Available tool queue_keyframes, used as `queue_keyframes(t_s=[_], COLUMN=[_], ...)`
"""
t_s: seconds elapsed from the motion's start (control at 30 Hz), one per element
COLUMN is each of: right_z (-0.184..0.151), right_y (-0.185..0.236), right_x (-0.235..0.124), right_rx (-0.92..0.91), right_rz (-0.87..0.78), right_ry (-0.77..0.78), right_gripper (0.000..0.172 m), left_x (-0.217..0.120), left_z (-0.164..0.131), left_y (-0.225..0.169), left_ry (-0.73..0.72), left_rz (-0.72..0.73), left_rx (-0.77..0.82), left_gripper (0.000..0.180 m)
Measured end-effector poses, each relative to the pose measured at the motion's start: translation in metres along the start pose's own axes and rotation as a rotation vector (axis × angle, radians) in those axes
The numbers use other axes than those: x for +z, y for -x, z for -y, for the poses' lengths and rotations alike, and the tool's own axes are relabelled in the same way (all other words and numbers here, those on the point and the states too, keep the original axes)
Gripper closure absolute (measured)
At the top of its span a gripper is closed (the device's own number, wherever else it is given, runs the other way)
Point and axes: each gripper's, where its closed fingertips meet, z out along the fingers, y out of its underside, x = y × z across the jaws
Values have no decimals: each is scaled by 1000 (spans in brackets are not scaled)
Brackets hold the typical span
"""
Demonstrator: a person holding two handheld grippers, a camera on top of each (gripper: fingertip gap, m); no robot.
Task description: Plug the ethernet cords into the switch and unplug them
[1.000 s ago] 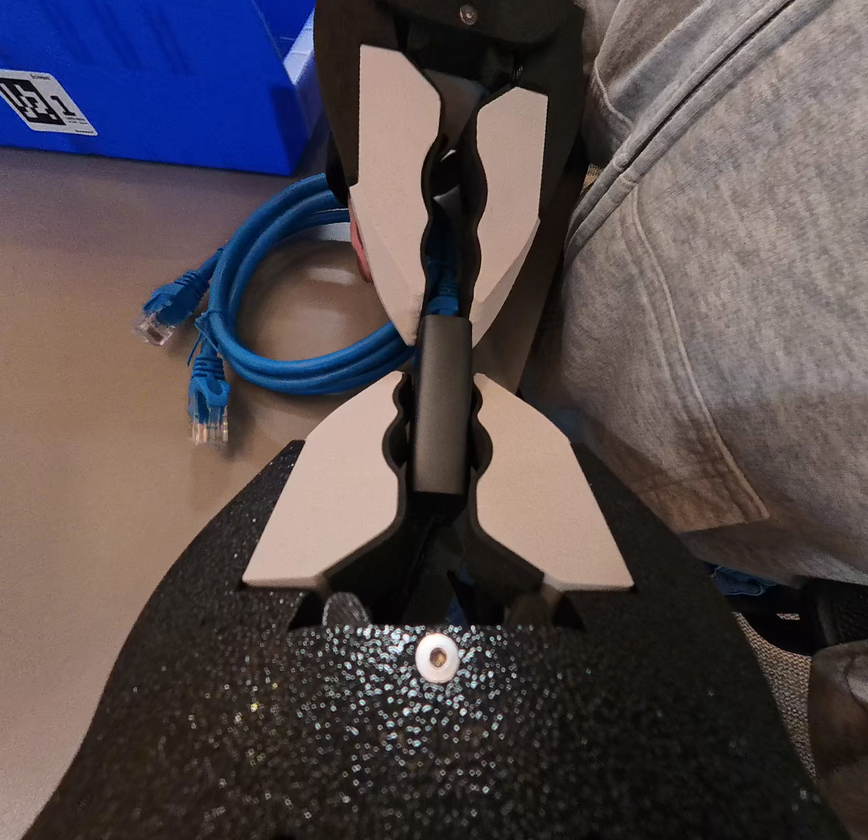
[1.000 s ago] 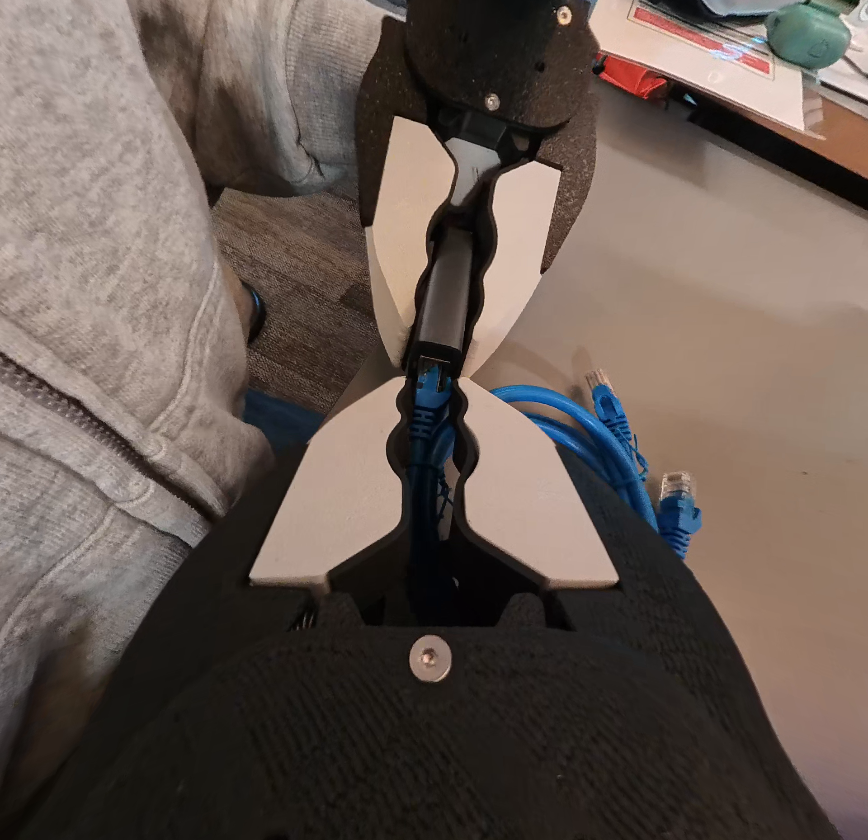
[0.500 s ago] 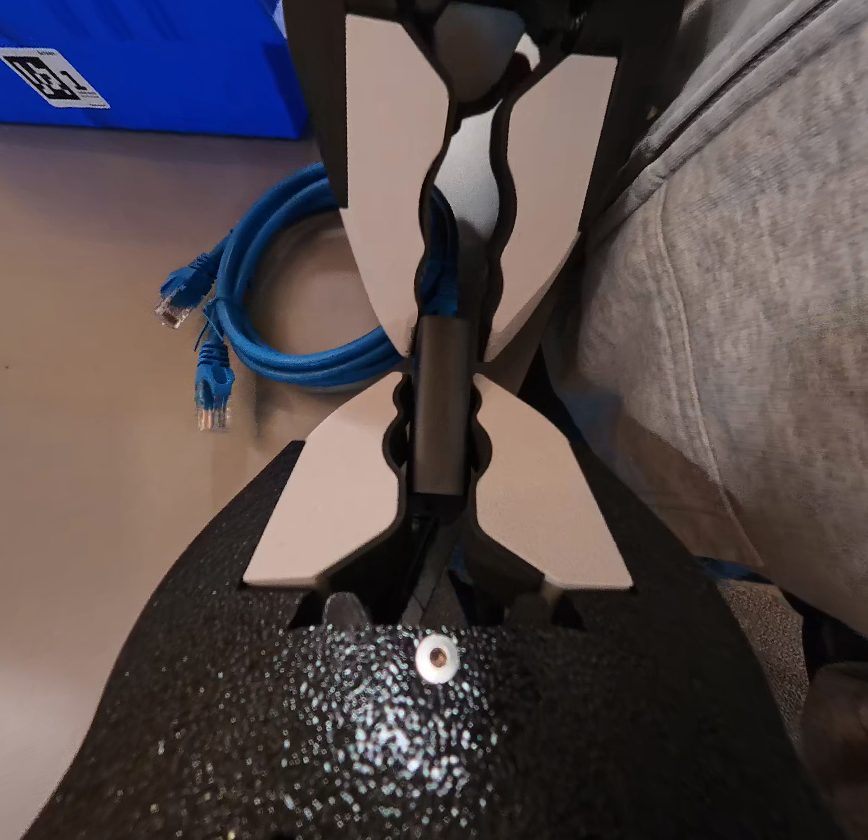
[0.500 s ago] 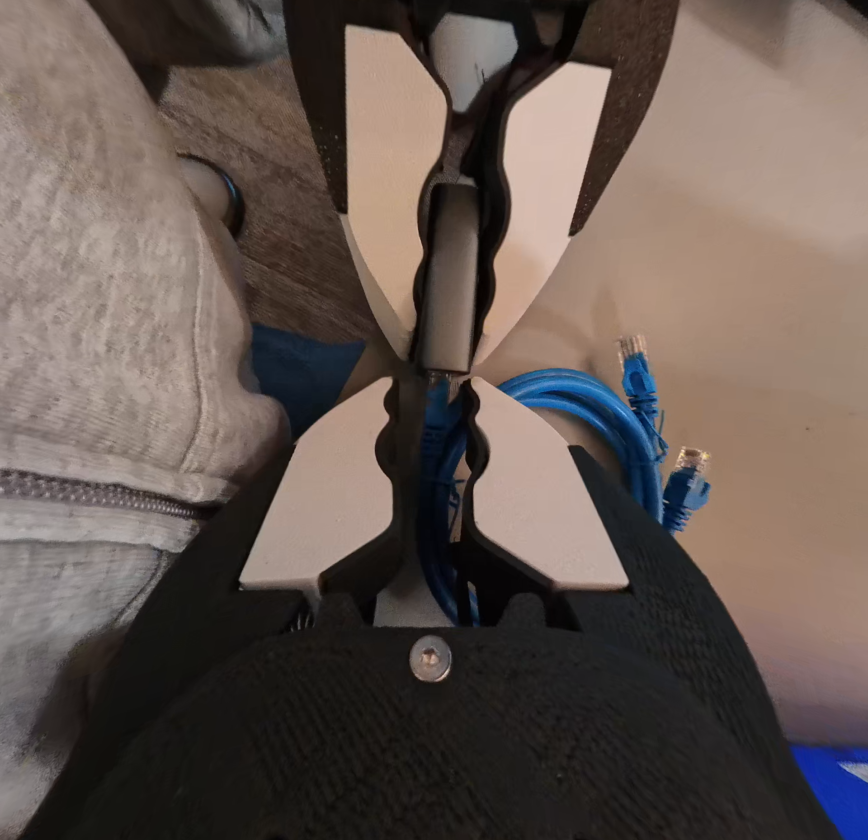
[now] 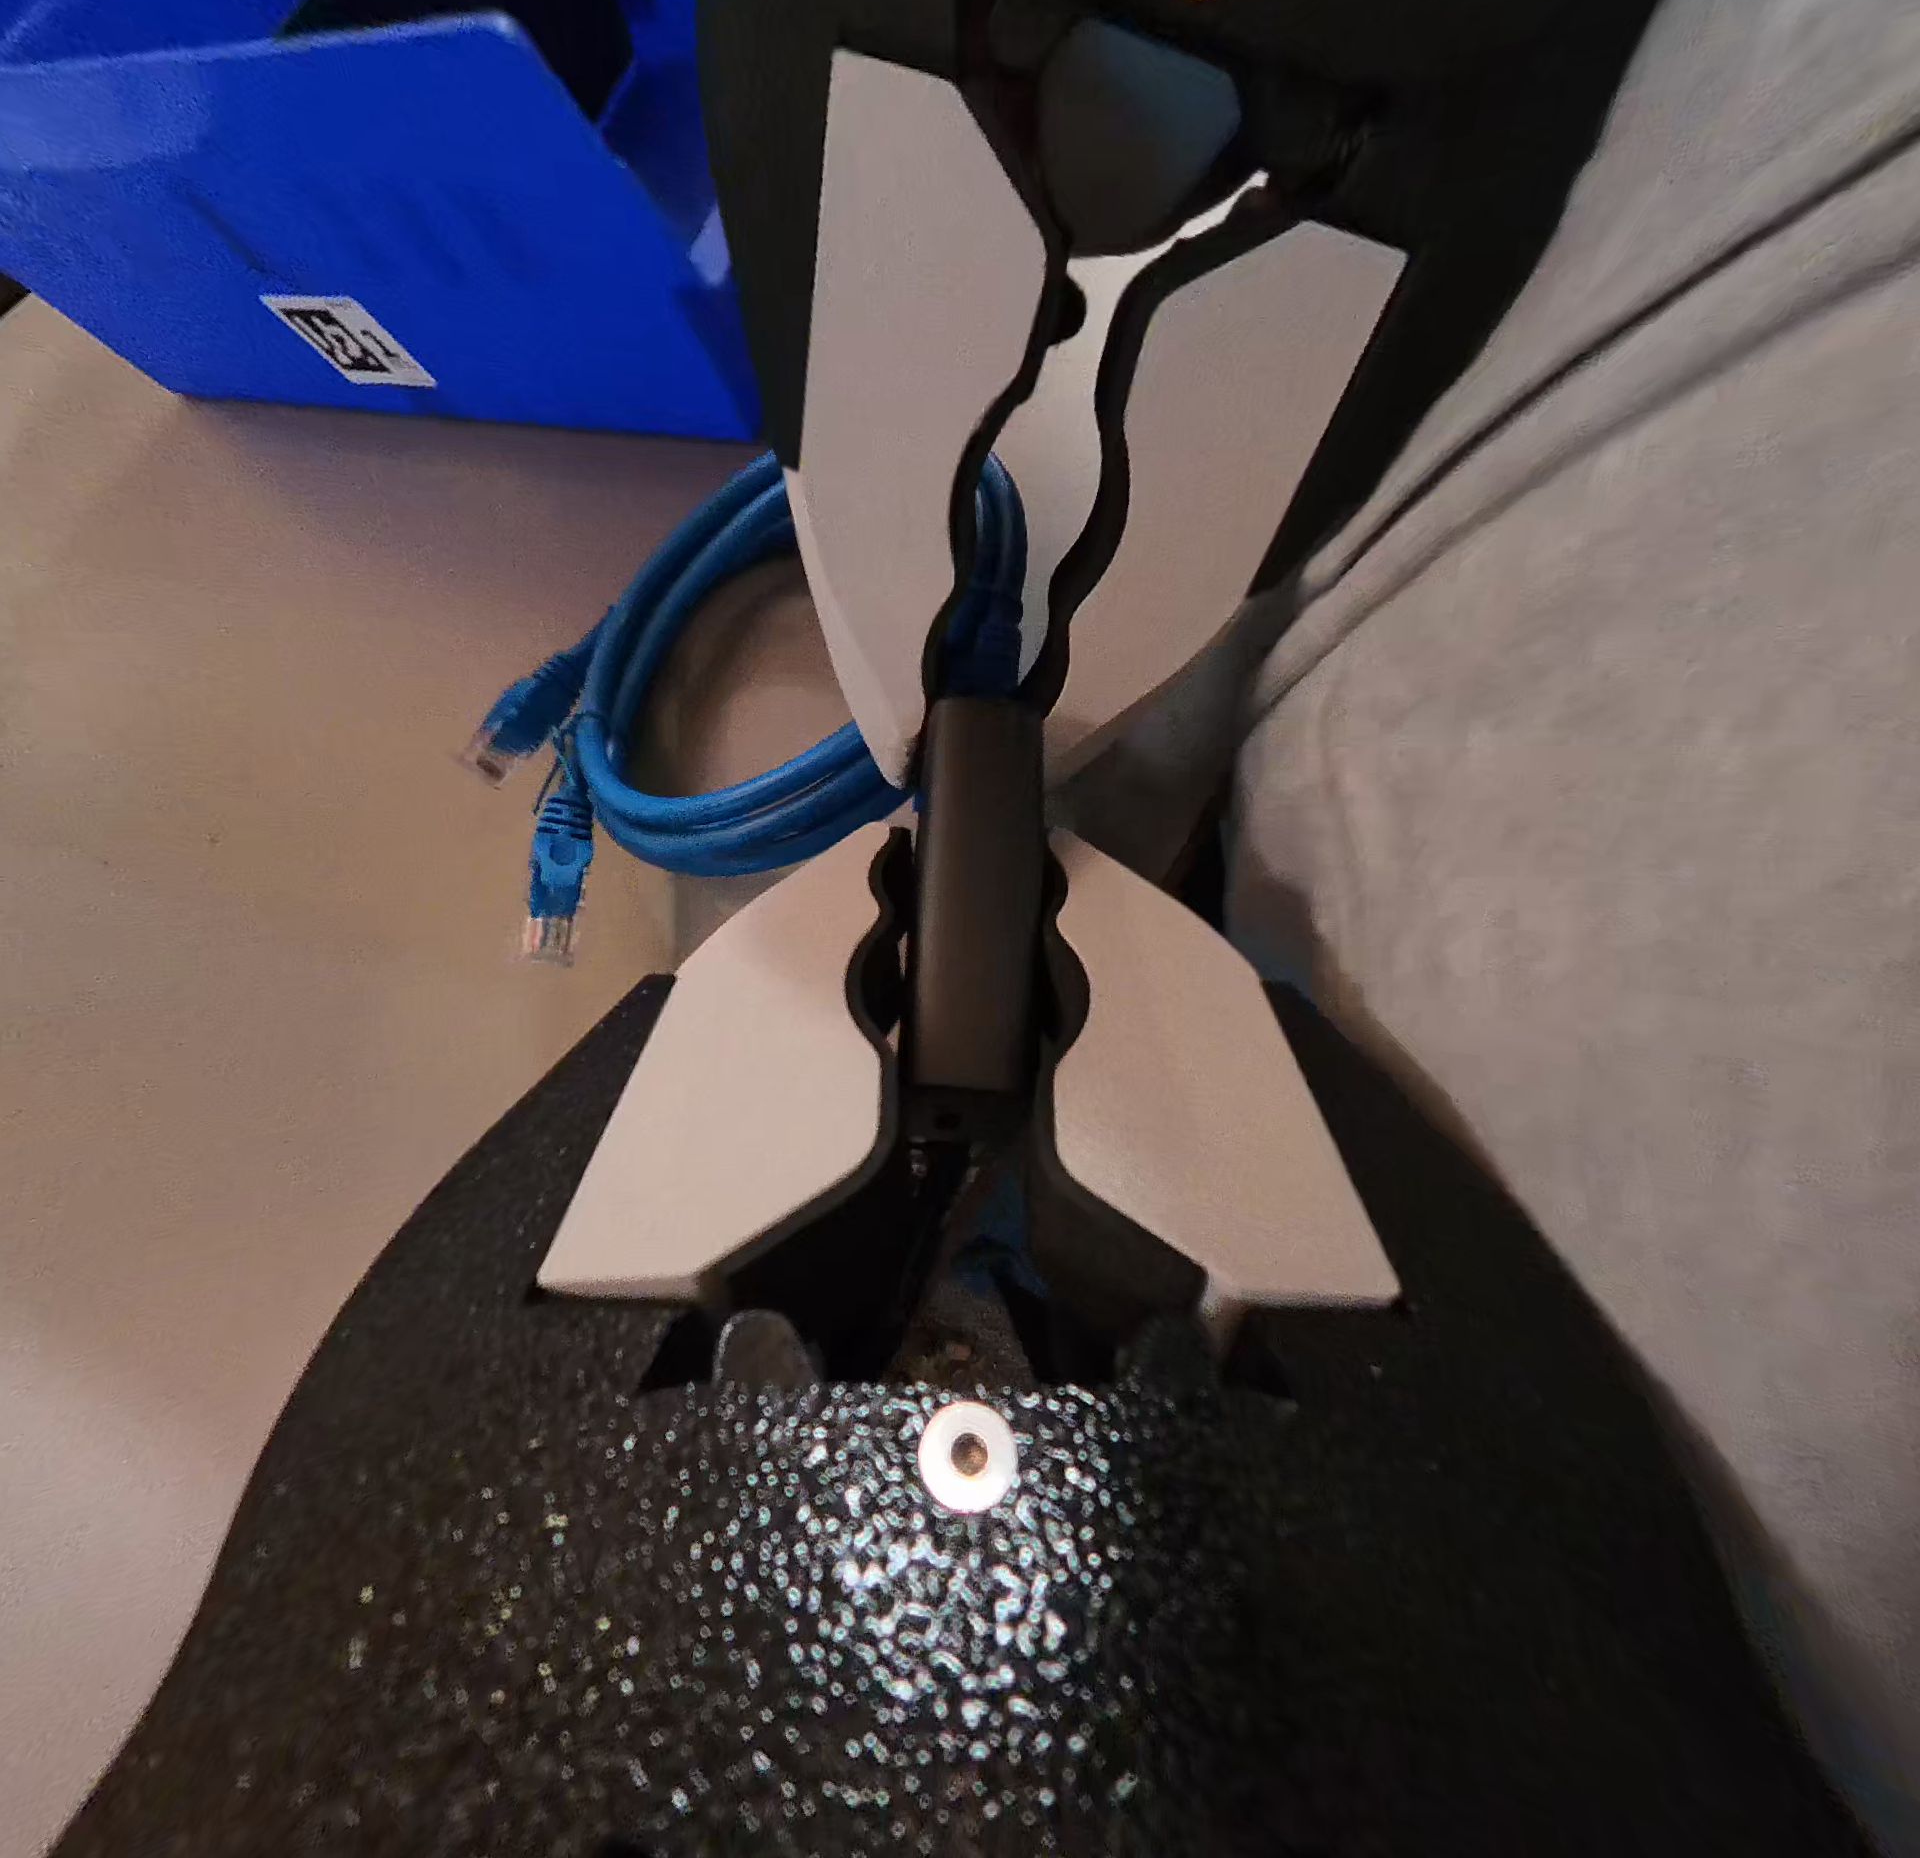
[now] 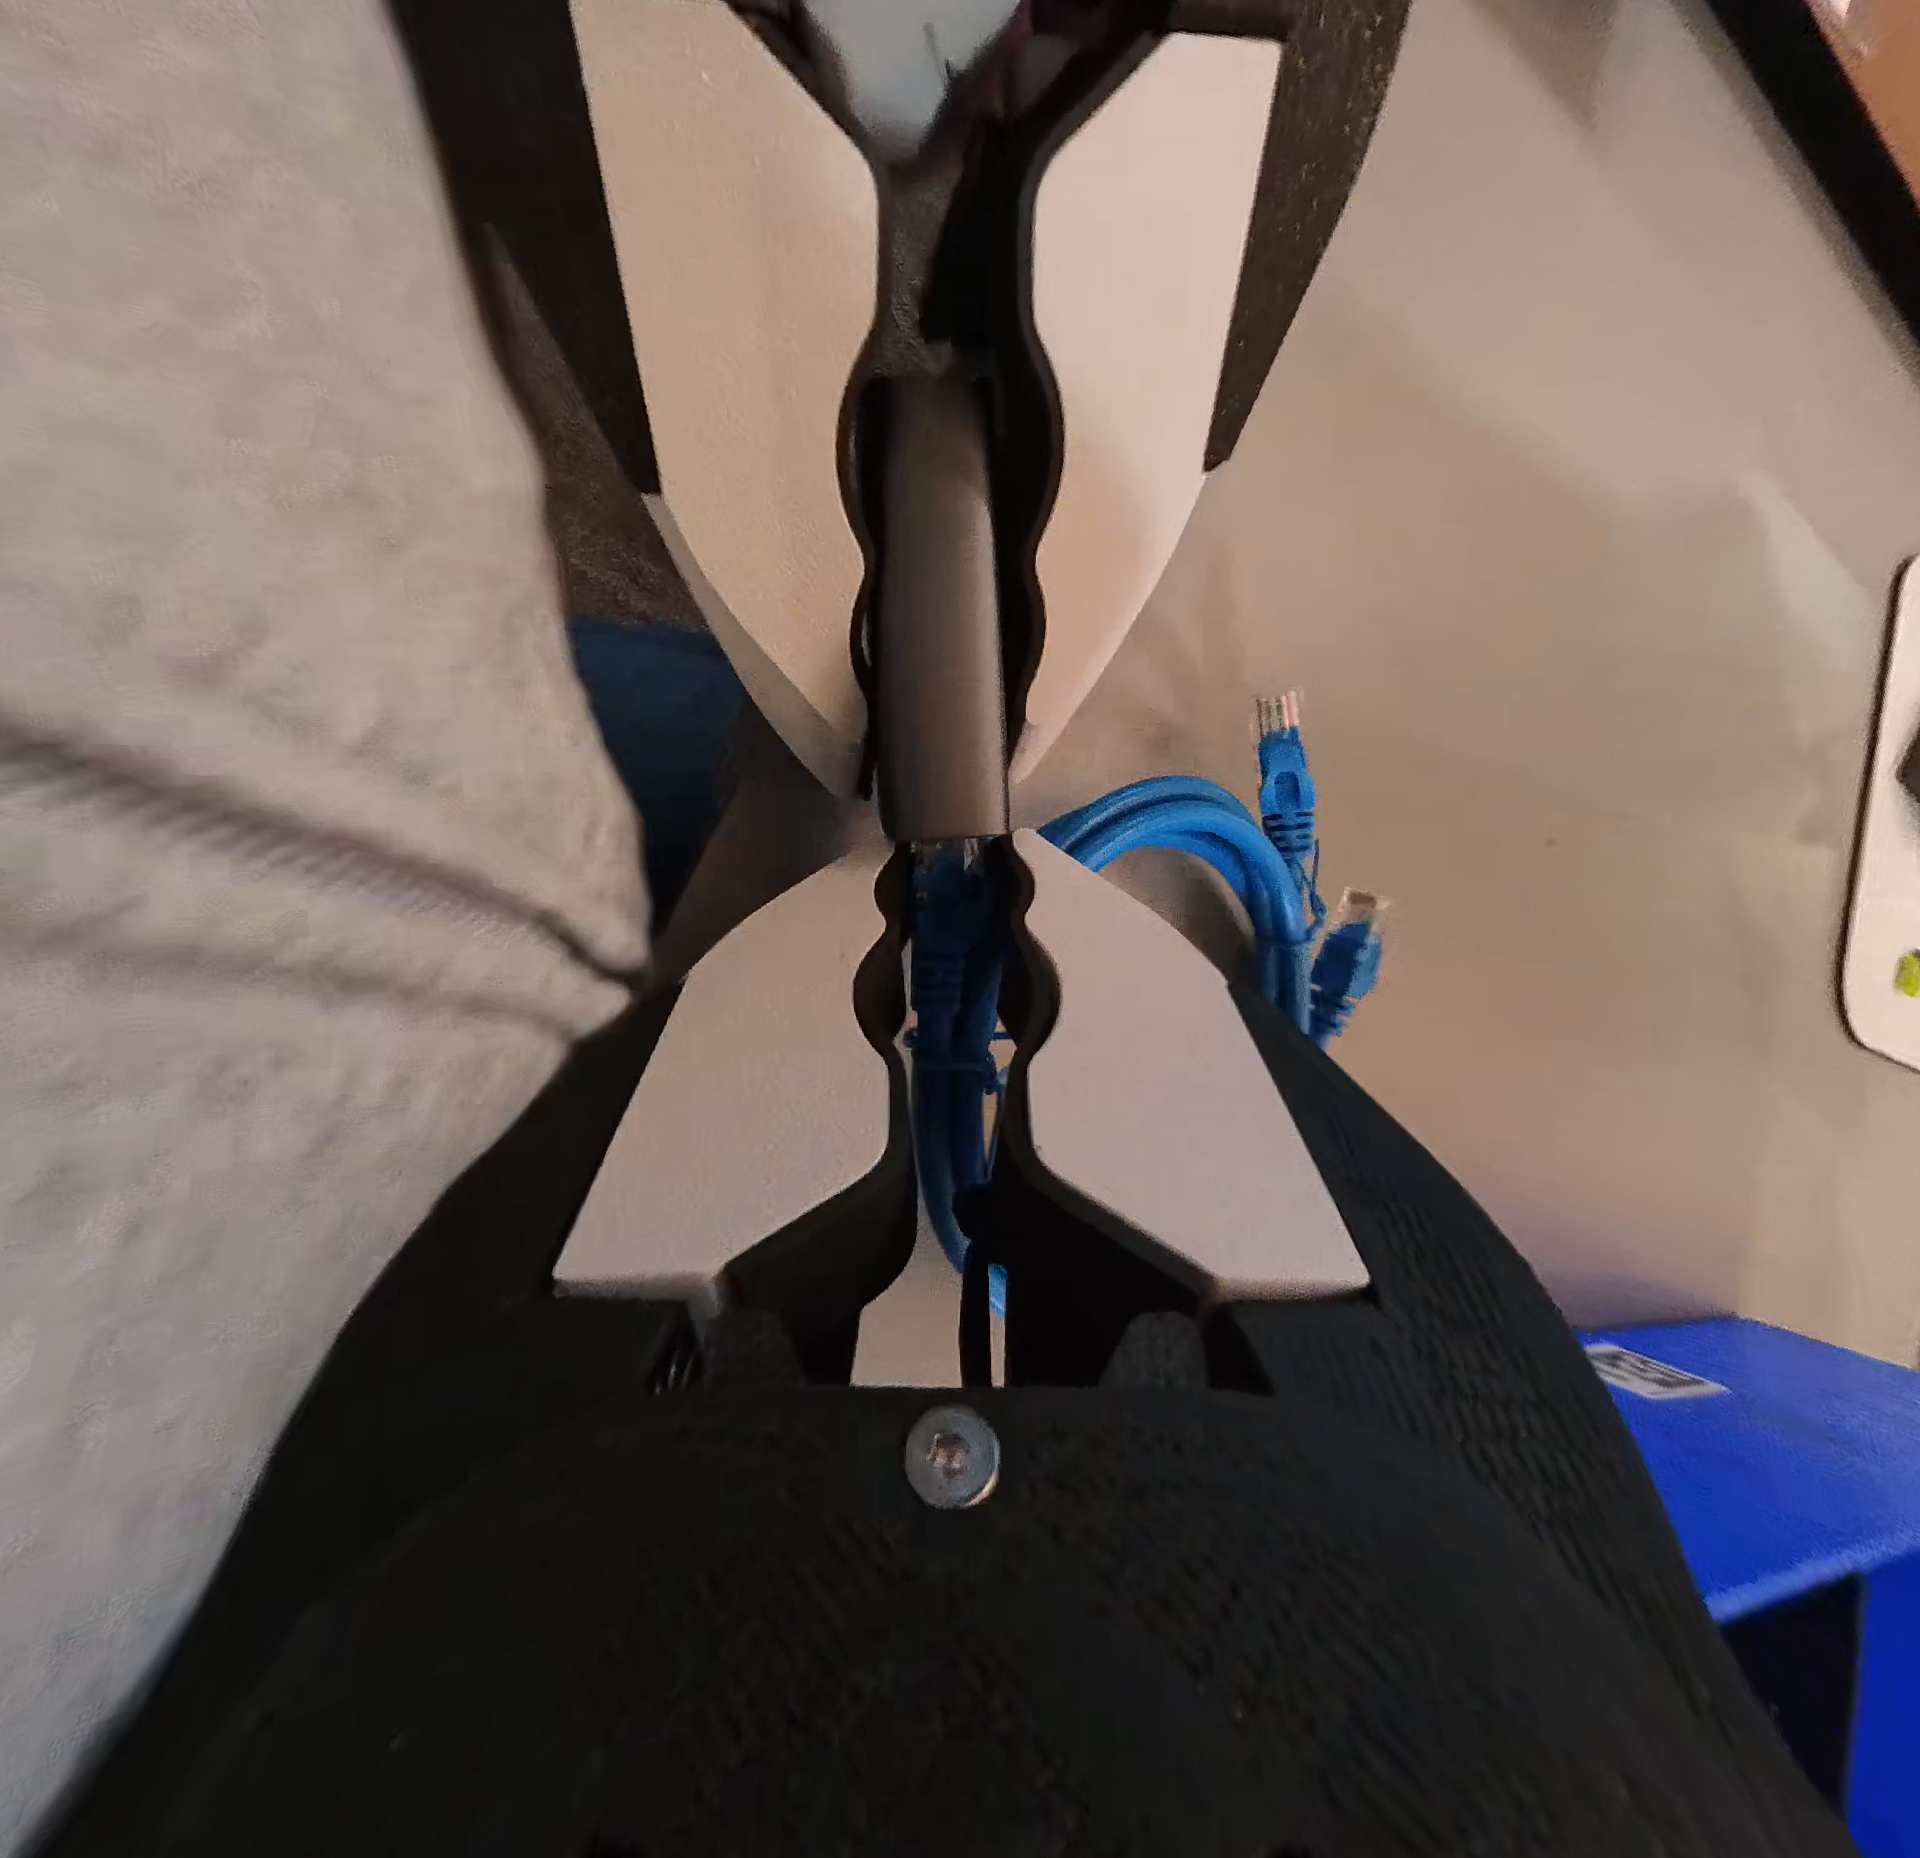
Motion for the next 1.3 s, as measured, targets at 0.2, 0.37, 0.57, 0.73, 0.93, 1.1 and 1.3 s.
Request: queue_keyframes(t_s=[0.2,0.37,0.57,0.73,0.93,1.1,1.3], right_z=[2,0,-1,-2,-4,-5,-5], right_y=[15,18,14,14,11,10,10], right_x=[-32,-44,-47,-47,-48,-49,-49], right_rx=[-152,-213,-165,-112,-71,-30,11], right_rz=[83,99,98,102,90,85,85], right_ry=[-15,-35,-77,-107,-121,-134,-147], right_gripper=[158,158,157,157,156,157,157], left_x=[-7,-8,-8,-8,-8,-8,-9], left_z=[27,37,40,39,40,40,40], left_y=[-23,-29,-27,-26,-24,-23,-23], left_ry=[34,16,10,11,7,-2,-10], left_rz=[-90,-117,-132,-152,-163,-179,-196], left_rx=[-84,-78,-82,-96,-104,-108,-116], left_gripper=[159,159,159,159,159,158,159])
